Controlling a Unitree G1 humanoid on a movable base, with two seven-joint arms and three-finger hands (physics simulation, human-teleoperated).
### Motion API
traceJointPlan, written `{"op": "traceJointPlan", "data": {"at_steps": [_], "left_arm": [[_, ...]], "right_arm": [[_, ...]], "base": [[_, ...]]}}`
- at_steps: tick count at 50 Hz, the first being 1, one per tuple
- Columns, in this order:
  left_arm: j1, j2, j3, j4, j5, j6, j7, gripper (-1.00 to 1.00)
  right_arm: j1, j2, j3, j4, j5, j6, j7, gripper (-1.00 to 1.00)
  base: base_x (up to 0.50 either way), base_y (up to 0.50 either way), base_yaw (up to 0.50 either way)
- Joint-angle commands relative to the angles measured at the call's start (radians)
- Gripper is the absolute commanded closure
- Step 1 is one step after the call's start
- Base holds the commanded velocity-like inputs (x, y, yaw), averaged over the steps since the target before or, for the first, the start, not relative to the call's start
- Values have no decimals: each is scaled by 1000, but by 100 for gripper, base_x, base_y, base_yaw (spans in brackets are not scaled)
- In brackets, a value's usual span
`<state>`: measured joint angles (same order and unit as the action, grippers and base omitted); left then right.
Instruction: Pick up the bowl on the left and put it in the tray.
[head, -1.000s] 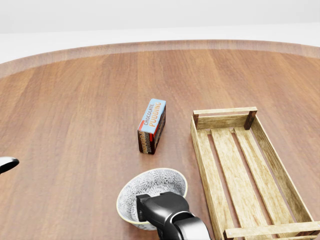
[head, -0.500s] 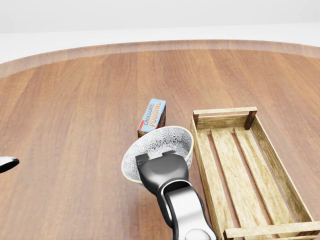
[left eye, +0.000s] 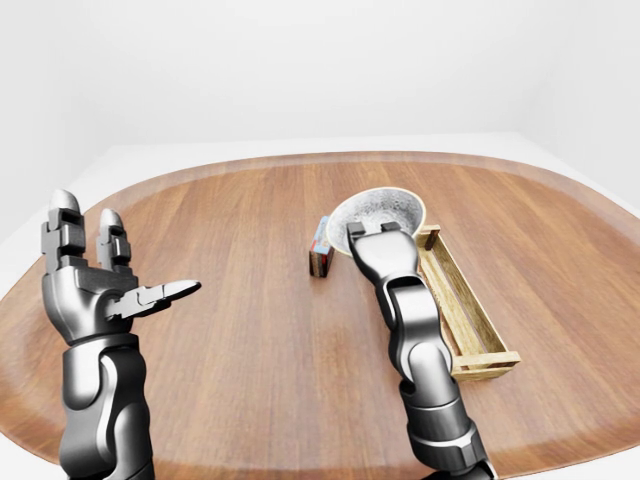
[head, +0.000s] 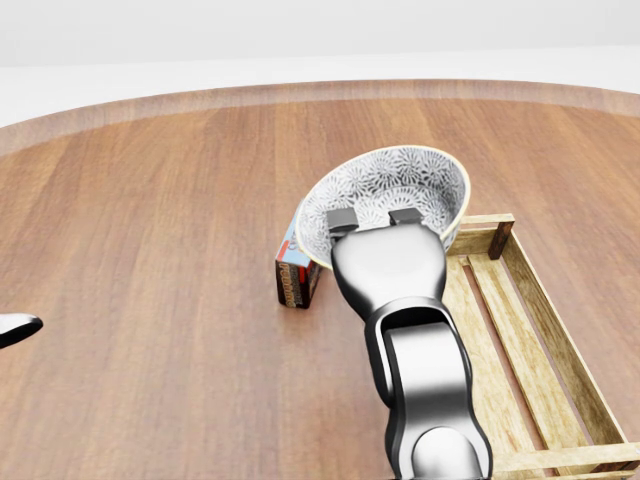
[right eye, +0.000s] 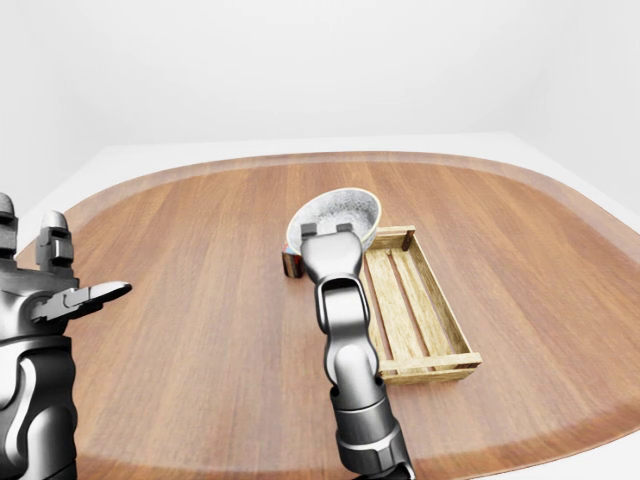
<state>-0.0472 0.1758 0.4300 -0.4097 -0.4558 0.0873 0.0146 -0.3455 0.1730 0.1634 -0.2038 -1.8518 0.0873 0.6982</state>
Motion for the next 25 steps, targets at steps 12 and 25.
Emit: {"op": "traceJointPlan", "data": {"at_steps": [12,25], "left_arm": [[1,-7,-12,10,16,0,-4,-100],[7,-9,-12,-1,18,0,-5,-100]], "right_arm": [[15,-121,-139,-144,65,0,0,100],[3,-198,-195,-87,187,0,0,100]], "base": [[0,0,0],[0,0,0]]}}
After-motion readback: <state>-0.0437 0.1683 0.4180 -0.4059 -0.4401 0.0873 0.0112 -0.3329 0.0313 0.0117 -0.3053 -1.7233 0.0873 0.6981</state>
